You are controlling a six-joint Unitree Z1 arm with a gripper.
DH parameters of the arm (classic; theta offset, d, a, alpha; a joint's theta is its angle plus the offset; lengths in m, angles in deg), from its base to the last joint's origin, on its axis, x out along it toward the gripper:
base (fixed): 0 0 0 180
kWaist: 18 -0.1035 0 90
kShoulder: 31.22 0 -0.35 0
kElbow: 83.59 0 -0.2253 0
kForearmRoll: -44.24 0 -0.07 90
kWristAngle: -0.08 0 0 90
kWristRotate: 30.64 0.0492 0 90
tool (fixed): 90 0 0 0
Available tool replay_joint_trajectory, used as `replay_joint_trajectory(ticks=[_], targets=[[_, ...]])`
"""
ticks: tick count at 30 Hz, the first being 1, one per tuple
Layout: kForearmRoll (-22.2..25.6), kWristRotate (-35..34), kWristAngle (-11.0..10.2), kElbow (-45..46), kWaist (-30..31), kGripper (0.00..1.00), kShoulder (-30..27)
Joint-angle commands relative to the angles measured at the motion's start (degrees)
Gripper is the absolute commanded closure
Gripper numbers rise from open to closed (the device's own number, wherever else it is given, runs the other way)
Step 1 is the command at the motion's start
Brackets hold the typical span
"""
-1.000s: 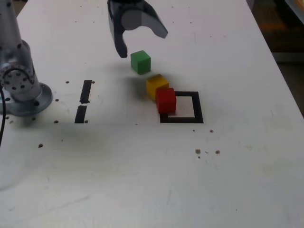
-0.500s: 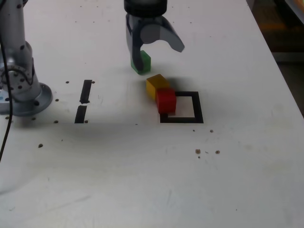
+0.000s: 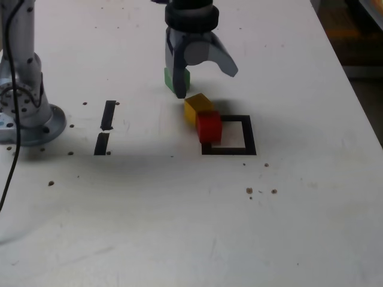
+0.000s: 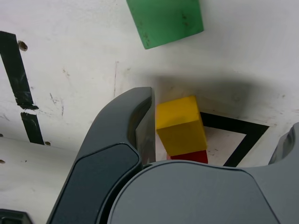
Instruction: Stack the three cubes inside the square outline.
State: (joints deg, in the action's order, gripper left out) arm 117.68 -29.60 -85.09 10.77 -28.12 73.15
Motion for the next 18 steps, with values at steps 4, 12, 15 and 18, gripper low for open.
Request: replay_joint_trajectory(ticks=[4,12,15,18], targets=[[-0.59,-0.07,2.47,1.05,0.59,0.03,0.89],[-1.63,-0.07,5.21,0.47,1.57,0.04,2.78],[-1.66,-0.07,5.64,0.32,1.60,0.05,3.52],[-1.65,-0.08,5.72,0.27,1.60,0.06,3.97]])
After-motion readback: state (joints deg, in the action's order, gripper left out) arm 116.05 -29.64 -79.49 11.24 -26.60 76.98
